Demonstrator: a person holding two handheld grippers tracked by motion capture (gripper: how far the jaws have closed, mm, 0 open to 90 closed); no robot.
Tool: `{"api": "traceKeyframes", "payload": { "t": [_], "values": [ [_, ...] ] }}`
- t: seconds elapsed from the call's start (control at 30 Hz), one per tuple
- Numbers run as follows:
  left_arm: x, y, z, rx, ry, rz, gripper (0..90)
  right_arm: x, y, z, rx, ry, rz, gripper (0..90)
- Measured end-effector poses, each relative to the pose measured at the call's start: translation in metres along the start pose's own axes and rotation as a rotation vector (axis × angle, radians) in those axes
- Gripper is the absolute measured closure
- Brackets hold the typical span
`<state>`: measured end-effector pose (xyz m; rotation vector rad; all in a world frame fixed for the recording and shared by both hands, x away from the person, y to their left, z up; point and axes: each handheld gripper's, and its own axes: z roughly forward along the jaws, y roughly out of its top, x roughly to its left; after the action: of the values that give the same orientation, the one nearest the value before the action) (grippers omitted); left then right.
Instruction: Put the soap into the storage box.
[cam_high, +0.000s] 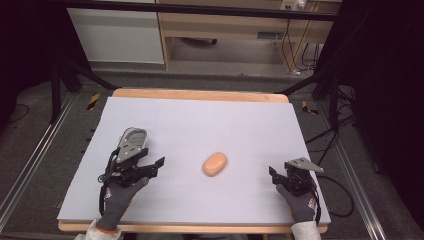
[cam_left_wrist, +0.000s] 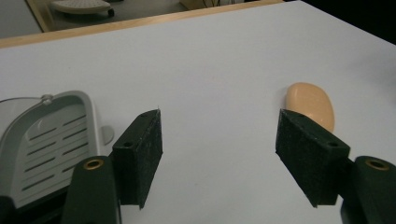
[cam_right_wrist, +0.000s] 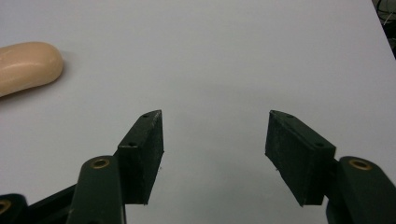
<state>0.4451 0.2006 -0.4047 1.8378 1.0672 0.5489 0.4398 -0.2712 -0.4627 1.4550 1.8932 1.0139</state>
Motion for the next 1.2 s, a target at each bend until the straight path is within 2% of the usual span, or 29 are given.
{"api": "traceKeyframes", "payload": {
  "t": [0.37, 0.6, 0.77, 0.87, 1.2],
  "values": [
    [-0.03, 0.025, 0.029, 0.013, -0.055, 0.057, 29.8, 0.0, 0.0, 0.0, -0.001, 0.006, 0.0, 37.3],
    [-0.043, 0.037, 0.043, 0.032, -0.078, 0.09, 28.8, -0.002, 0.0, 0.0, -0.004, 0.014, 0.008, 37.6],
    [-0.052, 0.04, 0.053, 0.055, -0.093, 0.114, 27.9, -0.002, 0.0, 0.0, -0.003, 0.015, 0.007, 39.0],
    [-0.058, 0.041, 0.06, 0.065, -0.099, 0.112, 27.3, -0.002, 0.001, 0.0, -0.005, 0.014, 0.008, 41.1],
    [-0.076, 0.042, 0.09, 0.136, -0.115, 0.157, 26.5, -0.001, 0.001, -0.001, 0.004, 0.029, 0.001, 47.1]
  ]
}}
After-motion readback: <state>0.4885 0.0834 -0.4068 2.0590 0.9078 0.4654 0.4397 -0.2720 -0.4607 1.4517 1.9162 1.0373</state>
